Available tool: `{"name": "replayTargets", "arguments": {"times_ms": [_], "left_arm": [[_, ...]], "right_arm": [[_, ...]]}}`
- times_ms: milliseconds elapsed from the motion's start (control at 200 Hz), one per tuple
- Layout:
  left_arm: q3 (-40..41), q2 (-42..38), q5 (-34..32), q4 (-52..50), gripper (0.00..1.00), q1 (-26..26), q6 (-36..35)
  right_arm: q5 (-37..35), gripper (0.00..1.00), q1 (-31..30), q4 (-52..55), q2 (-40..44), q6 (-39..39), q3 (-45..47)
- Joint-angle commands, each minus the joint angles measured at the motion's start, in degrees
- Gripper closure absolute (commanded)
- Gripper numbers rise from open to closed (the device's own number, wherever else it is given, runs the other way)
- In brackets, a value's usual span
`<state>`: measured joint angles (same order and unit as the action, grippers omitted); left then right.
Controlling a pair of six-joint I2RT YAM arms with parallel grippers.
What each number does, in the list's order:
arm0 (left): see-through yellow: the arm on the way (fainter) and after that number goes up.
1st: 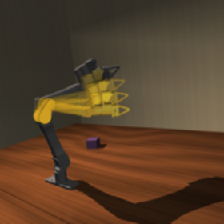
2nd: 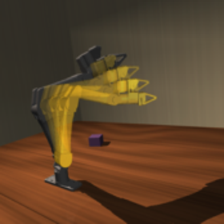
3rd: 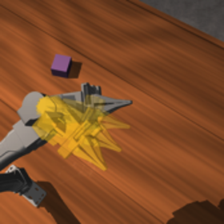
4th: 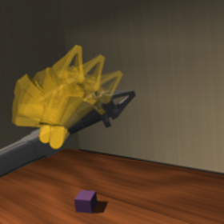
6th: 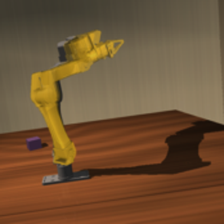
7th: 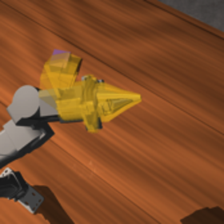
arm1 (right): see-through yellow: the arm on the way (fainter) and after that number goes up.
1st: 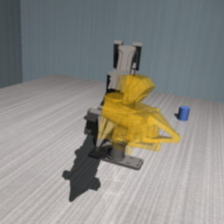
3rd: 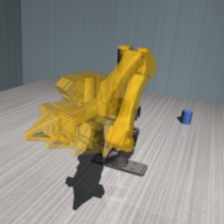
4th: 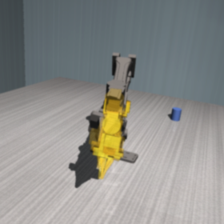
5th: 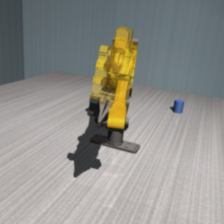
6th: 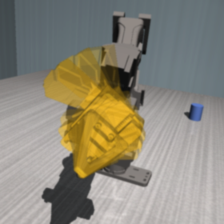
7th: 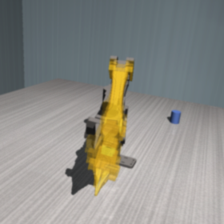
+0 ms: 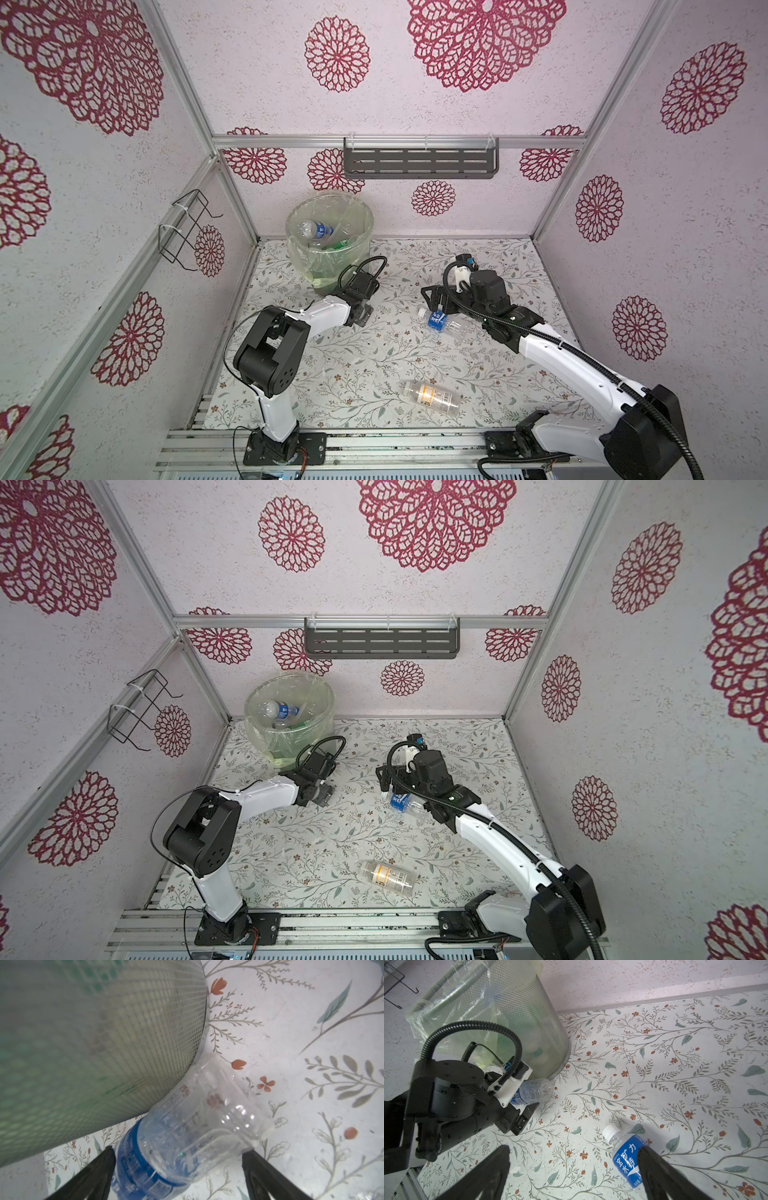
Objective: Throw the plastic bottles in the bin
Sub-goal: Pick up the plastic bottle from the center of the table.
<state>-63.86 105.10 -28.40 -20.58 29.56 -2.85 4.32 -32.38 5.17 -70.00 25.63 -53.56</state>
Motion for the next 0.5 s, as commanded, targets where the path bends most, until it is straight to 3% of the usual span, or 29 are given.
{"name": "replayTargets", "arguments": {"times_ms": [0,300,495], "left_arm": [[-1.27,0.44,1.74,-1.69,0.03,-0.55,0.17],[-3.60,3.53,3.20,-6.43,0.03,-1.26,0.77],[-4.07,1.39,8.09,-9.80,0.03,-0.61,4.73]], "right_arm": [[-0.09,0.01,0.30,-1.40,1.83,1.00,0.28],[-1.50,0.01,0.47,-0.69,3.69,0.58,0.75],[-2.15,0.01,0.65,-0.69,4.16,0.51,0.73]]}}
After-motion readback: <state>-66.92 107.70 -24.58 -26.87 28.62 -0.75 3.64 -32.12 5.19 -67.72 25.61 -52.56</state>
